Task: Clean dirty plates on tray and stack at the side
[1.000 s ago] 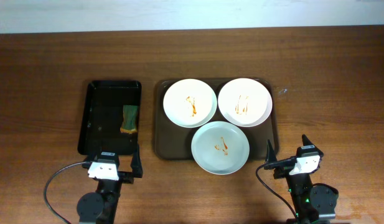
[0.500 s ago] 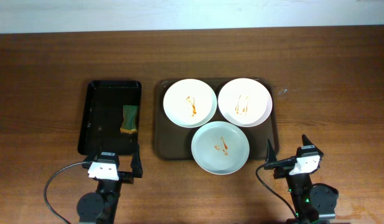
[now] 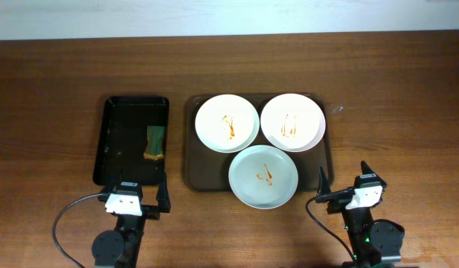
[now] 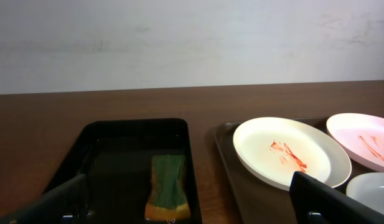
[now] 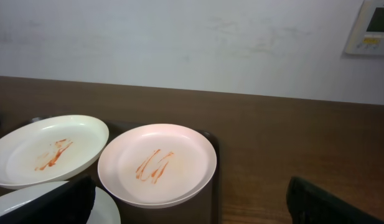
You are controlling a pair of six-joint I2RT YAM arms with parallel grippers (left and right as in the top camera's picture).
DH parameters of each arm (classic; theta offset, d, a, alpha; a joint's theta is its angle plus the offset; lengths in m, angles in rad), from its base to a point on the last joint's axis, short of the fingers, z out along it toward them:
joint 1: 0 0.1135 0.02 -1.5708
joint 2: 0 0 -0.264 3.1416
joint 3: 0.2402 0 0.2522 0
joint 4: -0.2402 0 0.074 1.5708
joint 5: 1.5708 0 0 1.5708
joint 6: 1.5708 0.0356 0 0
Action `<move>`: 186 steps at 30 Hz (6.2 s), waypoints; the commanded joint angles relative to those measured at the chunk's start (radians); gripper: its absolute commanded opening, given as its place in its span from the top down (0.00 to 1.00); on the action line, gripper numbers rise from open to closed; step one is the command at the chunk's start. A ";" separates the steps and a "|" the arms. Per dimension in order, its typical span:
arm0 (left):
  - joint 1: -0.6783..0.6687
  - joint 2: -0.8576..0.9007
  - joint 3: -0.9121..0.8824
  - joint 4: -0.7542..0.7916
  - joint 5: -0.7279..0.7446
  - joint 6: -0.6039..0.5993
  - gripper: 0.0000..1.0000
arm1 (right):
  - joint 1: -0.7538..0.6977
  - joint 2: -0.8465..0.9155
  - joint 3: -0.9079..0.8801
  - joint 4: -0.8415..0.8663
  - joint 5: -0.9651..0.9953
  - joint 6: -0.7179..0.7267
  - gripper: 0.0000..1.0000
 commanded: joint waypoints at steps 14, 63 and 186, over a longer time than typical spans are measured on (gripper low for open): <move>0.000 -0.006 -0.004 -0.004 -0.008 0.015 0.00 | 0.008 -0.007 -0.006 -0.004 0.006 -0.005 0.02; -0.001 1.178 0.881 -0.428 -0.054 0.012 0.01 | 0.006 0.920 0.771 -0.621 -0.272 0.090 0.08; -0.064 1.684 0.932 -0.241 0.072 0.004 1.00 | 0.137 1.548 0.776 -0.410 -0.264 0.258 0.96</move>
